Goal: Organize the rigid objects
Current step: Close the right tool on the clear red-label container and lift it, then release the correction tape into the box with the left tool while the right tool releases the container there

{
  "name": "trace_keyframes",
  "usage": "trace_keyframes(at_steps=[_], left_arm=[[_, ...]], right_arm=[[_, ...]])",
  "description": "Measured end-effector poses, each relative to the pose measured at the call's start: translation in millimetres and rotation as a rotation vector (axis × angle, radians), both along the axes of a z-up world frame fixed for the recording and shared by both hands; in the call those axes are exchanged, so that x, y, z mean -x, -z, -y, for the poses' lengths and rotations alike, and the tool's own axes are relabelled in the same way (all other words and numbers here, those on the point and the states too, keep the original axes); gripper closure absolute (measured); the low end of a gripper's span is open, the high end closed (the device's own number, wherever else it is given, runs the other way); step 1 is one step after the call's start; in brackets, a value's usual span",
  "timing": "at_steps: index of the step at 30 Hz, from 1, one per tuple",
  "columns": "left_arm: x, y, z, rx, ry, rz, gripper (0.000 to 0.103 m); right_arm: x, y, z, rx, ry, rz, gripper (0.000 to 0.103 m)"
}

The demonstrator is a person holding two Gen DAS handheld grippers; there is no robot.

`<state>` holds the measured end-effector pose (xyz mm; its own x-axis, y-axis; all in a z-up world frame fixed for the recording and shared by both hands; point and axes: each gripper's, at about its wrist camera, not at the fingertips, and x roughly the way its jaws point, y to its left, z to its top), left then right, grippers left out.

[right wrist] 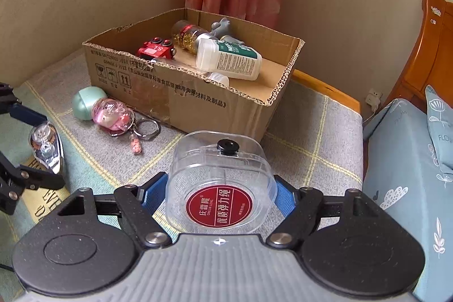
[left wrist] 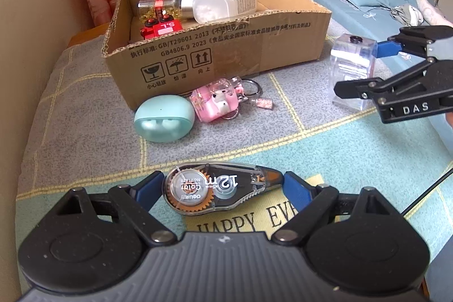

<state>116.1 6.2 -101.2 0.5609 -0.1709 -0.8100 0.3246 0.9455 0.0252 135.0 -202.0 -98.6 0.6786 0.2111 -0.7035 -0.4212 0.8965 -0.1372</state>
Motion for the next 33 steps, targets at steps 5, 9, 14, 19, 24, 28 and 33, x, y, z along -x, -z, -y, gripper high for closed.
trace_keyframes(at_steps=[5, 9, 14, 19, 24, 28, 33], left_arm=[[3.8, -7.6, -5.6, -0.002, 0.01, 0.009, 0.014], [5.1, -14.9, -9.8, 0.002, 0.016, 0.011, 0.014], [4.6, -27.9, -12.9, -0.003, 0.031, 0.032, 0.014], [-1.5, -46.0, -15.7, 0.001, 0.047, 0.064, 0.014], [-17.6, -67.3, -19.8, 0.051, 0.067, 0.072, 0.014], [-33.6, -84.4, -15.8, 0.02, 0.088, 0.123, 0.014], [-64.3, -97.2, -11.6, -0.032, 0.086, 0.153, 0.014]], right_arm=[[7.3, -10.3, 1.5, -0.007, -0.01, -0.007, 0.022], [10.2, -24.4, 2.1, -0.015, -0.022, -0.003, 0.022], [7.8, -47.4, 1.1, -0.022, -0.044, 0.02, 0.022], [-9.8, -71.6, -0.7, -0.041, -0.049, 0.058, 0.022], [-45.5, -85.6, -6.3, -0.078, -0.043, 0.076, 0.022], [-80.9, -87.6, -14.7, -0.087, -0.029, 0.058, 0.022], [-116.2, -80.7, -22.4, -0.079, -0.049, 0.002, 0.022]])
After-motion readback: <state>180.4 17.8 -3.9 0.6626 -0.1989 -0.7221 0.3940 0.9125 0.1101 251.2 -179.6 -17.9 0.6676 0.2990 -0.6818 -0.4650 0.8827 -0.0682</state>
